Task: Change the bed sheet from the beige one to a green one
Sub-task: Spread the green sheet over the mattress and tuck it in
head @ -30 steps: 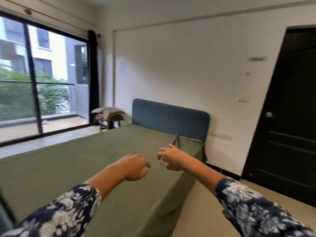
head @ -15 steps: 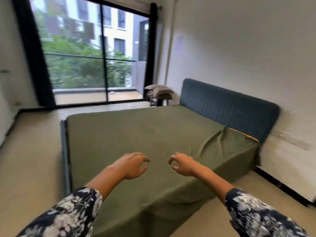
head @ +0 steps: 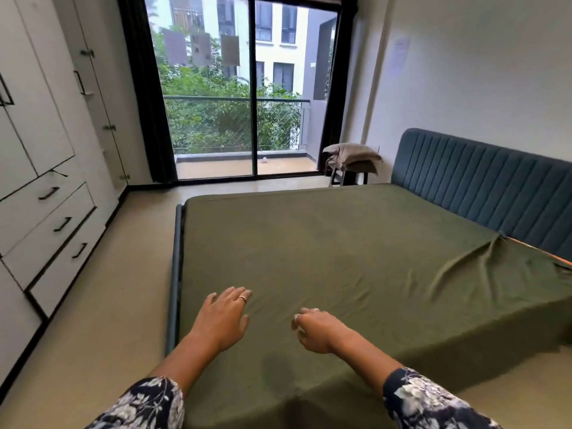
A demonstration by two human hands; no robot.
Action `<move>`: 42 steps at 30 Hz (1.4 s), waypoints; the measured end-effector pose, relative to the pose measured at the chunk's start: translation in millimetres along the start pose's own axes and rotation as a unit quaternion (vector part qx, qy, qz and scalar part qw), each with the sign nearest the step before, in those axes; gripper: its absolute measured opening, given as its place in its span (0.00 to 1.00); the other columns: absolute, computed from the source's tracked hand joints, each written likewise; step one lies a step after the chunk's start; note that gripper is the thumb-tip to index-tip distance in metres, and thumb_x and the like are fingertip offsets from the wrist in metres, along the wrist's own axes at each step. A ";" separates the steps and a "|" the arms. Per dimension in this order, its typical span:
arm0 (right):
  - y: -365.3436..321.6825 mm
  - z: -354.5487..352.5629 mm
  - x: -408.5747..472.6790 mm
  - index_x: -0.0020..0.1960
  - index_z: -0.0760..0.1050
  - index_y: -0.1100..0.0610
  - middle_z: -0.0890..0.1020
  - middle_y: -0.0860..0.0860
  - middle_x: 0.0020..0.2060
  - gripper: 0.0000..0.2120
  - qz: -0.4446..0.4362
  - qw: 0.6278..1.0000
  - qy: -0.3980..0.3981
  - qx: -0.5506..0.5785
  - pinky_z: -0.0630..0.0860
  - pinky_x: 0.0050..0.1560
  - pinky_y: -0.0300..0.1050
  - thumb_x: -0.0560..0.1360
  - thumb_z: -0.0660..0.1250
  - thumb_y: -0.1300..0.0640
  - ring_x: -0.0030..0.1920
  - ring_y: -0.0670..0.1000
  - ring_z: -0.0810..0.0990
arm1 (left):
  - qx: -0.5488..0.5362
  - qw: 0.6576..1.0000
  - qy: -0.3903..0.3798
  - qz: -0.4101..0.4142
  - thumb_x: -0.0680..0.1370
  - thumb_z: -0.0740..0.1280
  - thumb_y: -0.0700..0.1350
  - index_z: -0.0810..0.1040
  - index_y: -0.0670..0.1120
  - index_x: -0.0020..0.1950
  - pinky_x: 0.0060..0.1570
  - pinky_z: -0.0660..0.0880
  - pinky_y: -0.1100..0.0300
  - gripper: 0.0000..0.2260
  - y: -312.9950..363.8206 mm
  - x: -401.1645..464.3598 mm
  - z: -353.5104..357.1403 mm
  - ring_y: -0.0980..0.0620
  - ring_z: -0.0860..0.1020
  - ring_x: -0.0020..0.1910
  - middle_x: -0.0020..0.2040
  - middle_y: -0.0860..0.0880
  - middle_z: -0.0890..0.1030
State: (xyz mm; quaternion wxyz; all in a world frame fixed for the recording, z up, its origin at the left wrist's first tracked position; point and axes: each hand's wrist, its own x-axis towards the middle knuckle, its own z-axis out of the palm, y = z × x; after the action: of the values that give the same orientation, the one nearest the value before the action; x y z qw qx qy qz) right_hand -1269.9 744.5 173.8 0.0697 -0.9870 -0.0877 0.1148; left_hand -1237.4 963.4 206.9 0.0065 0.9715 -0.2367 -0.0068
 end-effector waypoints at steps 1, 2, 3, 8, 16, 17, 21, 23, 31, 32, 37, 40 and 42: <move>-6.1 -0.3 10.3 0.64 0.73 0.56 0.73 0.56 0.63 0.17 -0.003 1.000 0.008 0.009 0.69 0.63 0.50 0.77 0.57 0.58 0.64 0.60 0.72 | -0.001 1.000 0.003 -0.011 0.81 0.56 0.51 0.54 0.51 0.78 0.74 0.54 0.52 0.26 -2.1 6.1 3.0 0.54 0.53 0.77 0.78 0.53 0.56; -6.1 14.6 21.5 0.64 0.73 0.57 0.73 0.57 0.62 0.17 -0.002 1.000 0.008 0.019 0.70 0.63 0.51 0.77 0.58 0.59 0.63 0.61 0.72 | 0.000 1.000 -0.001 -0.010 0.81 0.57 0.51 0.53 0.51 0.78 0.73 0.53 0.52 0.27 -1.0 16.7 18.8 0.54 0.53 0.77 0.78 0.53 0.56; -10.3 16.2 32.2 0.64 0.73 0.57 0.73 0.58 0.62 0.17 -0.012 1.000 0.015 0.020 0.71 0.63 0.51 0.76 0.58 0.59 0.63 0.61 0.72 | 0.003 1.000 0.009 -0.018 0.80 0.57 0.51 0.53 0.51 0.78 0.73 0.53 0.52 0.27 -4.0 23.4 20.4 0.54 0.54 0.77 0.78 0.53 0.56; 7.6 100.1 83.7 0.64 0.73 0.57 0.73 0.58 0.62 0.18 -0.028 0.999 0.017 0.015 0.71 0.63 0.51 0.75 0.60 0.59 0.63 0.61 0.72 | 0.006 1.000 0.015 -0.024 0.80 0.58 0.52 0.51 0.51 0.78 0.72 0.55 0.54 0.28 -4.6 62.8 112.0 0.55 0.55 0.76 0.78 0.54 0.56; 34.4 252.9 146.1 0.65 0.72 0.57 0.73 0.57 0.62 0.17 -0.048 0.995 0.085 -0.016 0.71 0.61 0.54 0.78 0.59 0.53 0.62 0.61 0.73 | -0.030 0.997 -0.025 -0.071 0.81 0.53 0.60 0.51 0.52 0.78 0.73 0.55 0.53 0.28 -17.5 74.2 308.3 0.54 0.54 0.77 0.78 0.54 0.55; 34.7 276.3 152.0 0.65 0.71 0.57 0.73 0.57 0.62 0.18 -0.049 0.994 0.100 -0.011 0.71 0.62 0.55 0.78 0.58 0.51 0.63 0.61 0.73 | -0.049 0.995 -0.031 -0.080 0.81 0.51 0.61 0.50 0.53 0.78 0.73 0.54 0.53 0.28 -19.6 69.5 334.8 0.55 0.53 0.77 0.78 0.55 0.54; 33.1 332.1 165.7 0.66 0.71 0.56 0.73 0.56 0.64 0.19 -0.065 0.979 0.192 0.025 0.66 0.66 0.52 0.80 0.56 0.49 0.65 0.58 0.71 | -0.093 0.992 0.017 -0.081 0.80 0.50 0.62 0.54 0.57 0.78 0.74 0.49 0.52 0.26 -28.7 56.5 387.5 0.56 0.51 0.77 0.78 0.57 0.53; 34.6 340.9 170.7 0.65 0.72 0.56 0.75 0.56 0.63 0.18 -0.072 0.970 0.229 0.038 0.66 0.66 0.50 0.80 0.56 0.49 0.64 0.58 0.72 | -0.095 0.992 0.058 -0.064 0.80 0.52 0.61 0.60 0.57 0.76 0.74 0.52 0.52 0.24 -29.6 56.2 394.3 0.56 0.55 0.76 0.77 0.56 0.58; 27.3 353.3 137.3 0.45 0.76 0.57 0.82 0.54 0.47 0.13 -0.030 0.922 0.382 0.059 0.72 0.44 0.49 0.79 0.57 0.52 0.50 0.58 0.80 | -0.158 0.961 0.204 -0.099 0.80 0.60 0.54 0.79 0.52 0.62 0.57 0.74 0.55 0.15 -18.3 26.2 393.8 0.49 0.78 0.60 0.61 0.50 0.80; 23.1 356.4 130.7 0.46 0.77 0.56 0.83 0.53 0.48 0.13 -0.011 0.916 0.395 0.062 0.72 0.45 0.48 0.79 0.57 0.51 0.50 0.57 0.80 | -0.147 0.958 0.220 -0.111 0.80 0.59 0.54 0.78 0.53 0.63 0.60 0.72 0.57 0.16 -17.9 16.9 397.4 0.51 0.76 0.62 0.63 0.52 0.79; 15.1 392.7 109.6 0.59 0.80 0.53 0.81 0.50 0.59 0.20 -0.036 0.894 0.446 0.006 0.69 0.63 0.48 0.79 0.53 0.48 0.62 0.50 0.78 | -0.033 0.955 0.283 -0.078 0.80 0.50 0.57 0.73 0.54 0.69 0.67 0.64 0.57 0.22 -10.8 -30.9 428.4 0.53 0.70 0.69 0.69 0.55 0.73; 17.5 408.8 87.9 0.65 0.76 0.53 0.77 0.50 0.64 0.20 -0.116 0.890 0.441 0.019 0.62 0.69 0.50 0.79 0.54 0.48 0.67 0.49 0.73 | -0.031 0.955 0.290 -0.047 0.81 0.51 0.56 0.68 0.52 0.73 0.70 0.57 0.58 0.22 -20.6 -63.9 439.3 0.54 0.65 0.72 0.73 0.53 0.68; 21.6 416.2 73.3 0.67 0.73 0.54 0.74 0.50 0.67 0.20 -0.180 0.882 0.433 0.047 0.59 0.72 0.53 0.79 0.55 0.48 0.70 0.48 0.69 | -0.060 0.938 0.332 -0.076 0.81 0.56 0.53 0.66 0.50 0.74 0.71 0.55 0.58 0.21 -30.9 -89.7 445.2 0.55 0.63 0.73 0.74 0.52 0.66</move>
State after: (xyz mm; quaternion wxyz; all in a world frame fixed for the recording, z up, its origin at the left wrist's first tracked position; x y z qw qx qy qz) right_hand -1295.7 786.2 -246.5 0.1665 -0.9013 -0.2190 -0.3346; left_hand -1310.1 1028.0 -237.8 0.1425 0.9316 -0.1456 0.3010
